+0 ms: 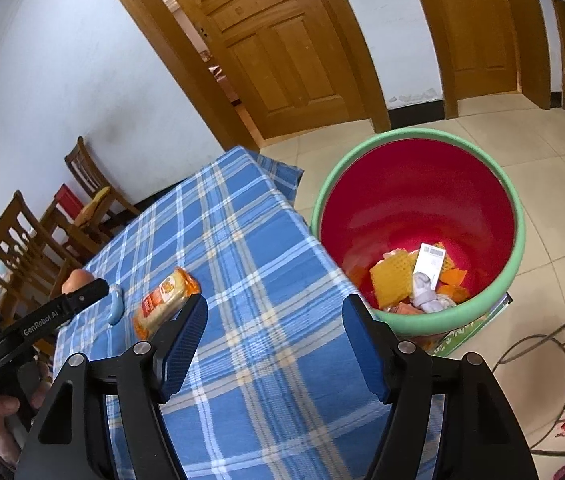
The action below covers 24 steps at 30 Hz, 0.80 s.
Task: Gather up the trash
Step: 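Move both tools back over the table toward the blue toy and snack packet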
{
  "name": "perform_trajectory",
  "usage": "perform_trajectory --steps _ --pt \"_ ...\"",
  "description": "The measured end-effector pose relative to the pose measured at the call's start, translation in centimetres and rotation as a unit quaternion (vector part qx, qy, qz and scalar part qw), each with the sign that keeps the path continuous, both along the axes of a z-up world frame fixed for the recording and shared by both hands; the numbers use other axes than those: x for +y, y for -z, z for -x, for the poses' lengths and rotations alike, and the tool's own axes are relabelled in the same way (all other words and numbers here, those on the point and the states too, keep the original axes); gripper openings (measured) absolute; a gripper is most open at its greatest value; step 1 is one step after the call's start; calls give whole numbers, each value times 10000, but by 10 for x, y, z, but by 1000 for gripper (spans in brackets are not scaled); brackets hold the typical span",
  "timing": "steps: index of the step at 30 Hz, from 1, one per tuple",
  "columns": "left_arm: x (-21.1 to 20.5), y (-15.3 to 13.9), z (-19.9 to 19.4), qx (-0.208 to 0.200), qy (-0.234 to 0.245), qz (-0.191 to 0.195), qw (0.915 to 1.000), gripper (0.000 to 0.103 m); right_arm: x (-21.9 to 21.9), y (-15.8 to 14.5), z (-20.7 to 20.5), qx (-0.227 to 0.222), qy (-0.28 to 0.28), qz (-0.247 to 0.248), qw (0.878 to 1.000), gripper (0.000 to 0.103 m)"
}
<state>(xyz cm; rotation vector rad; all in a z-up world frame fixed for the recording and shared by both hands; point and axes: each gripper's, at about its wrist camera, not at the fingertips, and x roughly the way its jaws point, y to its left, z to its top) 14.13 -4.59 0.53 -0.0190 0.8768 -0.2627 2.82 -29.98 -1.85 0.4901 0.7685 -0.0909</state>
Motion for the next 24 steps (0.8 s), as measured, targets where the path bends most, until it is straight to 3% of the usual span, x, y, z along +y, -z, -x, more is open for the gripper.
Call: perform_trajectory --steps 18,24 --pt "42 45 -40 294 -541 -245 9978 53 31 5 -27 247 -158 220 9993 71" --pt "49 58 -49 406 -599 -189 9972 33 46 8 -40 333 -316 324 9984 71"
